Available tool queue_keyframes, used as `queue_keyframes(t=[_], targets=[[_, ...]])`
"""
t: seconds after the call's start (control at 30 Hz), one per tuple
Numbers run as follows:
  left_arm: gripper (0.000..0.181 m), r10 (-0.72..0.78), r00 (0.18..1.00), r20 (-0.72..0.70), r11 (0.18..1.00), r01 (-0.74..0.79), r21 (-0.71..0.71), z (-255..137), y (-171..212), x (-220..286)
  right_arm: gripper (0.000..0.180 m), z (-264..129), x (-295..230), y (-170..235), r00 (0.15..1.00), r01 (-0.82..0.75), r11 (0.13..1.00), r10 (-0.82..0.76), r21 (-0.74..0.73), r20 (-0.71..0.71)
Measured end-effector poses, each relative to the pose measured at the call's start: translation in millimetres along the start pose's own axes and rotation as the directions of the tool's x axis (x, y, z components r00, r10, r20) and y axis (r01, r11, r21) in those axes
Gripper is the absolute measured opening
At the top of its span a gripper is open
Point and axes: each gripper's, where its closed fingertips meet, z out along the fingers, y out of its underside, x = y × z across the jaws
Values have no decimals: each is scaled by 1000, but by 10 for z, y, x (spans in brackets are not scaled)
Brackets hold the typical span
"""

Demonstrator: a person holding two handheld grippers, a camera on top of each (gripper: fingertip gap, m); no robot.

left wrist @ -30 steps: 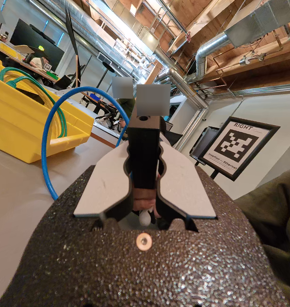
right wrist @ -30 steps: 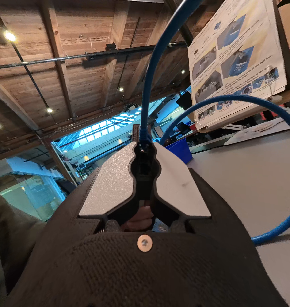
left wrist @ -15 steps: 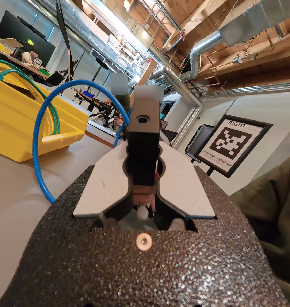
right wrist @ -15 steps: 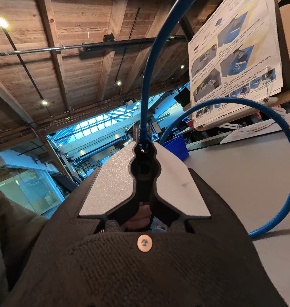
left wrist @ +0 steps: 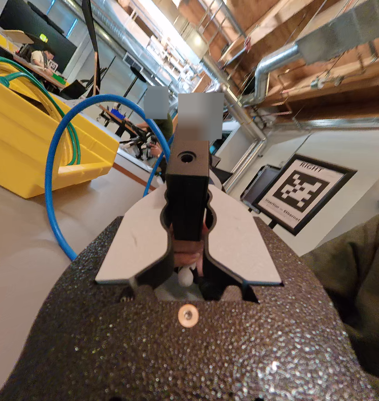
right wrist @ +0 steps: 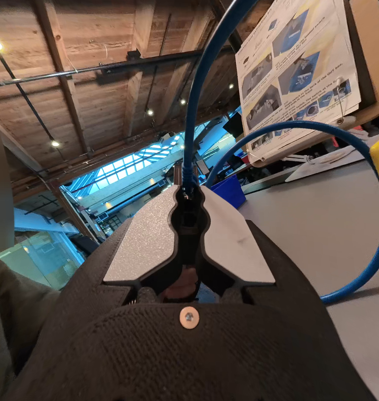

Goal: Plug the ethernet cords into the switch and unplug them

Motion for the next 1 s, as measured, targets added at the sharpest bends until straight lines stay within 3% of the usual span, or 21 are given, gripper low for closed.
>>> queue_keyframes(t=[0.2,0.37,0.53,0.7,0.8,0.87,0.93,1.0], targets=[[27,31,999,-25,992,-34,-124,-75,6,73,14,48,-88,40,1000,6,999,-4,-51,31],[27,47,998,-52,997,-50,-52,-102,-55,91,13,76,-121,52,997,79,993,-79,-92,6],[27,134,989,-65,986,-140,-95,-101,-52,168,13,67,-213,35,996,87,992,-83,-95,38],[27,114,988,-100,989,-122,-82,-106,-63,222,13,83,-268,21,989,143,984,-139,-108,46],[28,-6,988,-157,997,-7,-82,-113,-52,253,13,91,-291,24,980,198,969,-195,-146,33],[28,28,990,-140,995,-41,-91,-99,-28,231,13,69,-263,24,976,218,962,-218,-161,19],[27,140,983,-115,983,-152,-103,-90,-31,253,14,79,-292,-16,989,142,983,-137,-114,52],[27,231,973,3,964,-229,-138,-193,-35,77,11,-34,-352,-396,992,-23,995,11,93,127]])
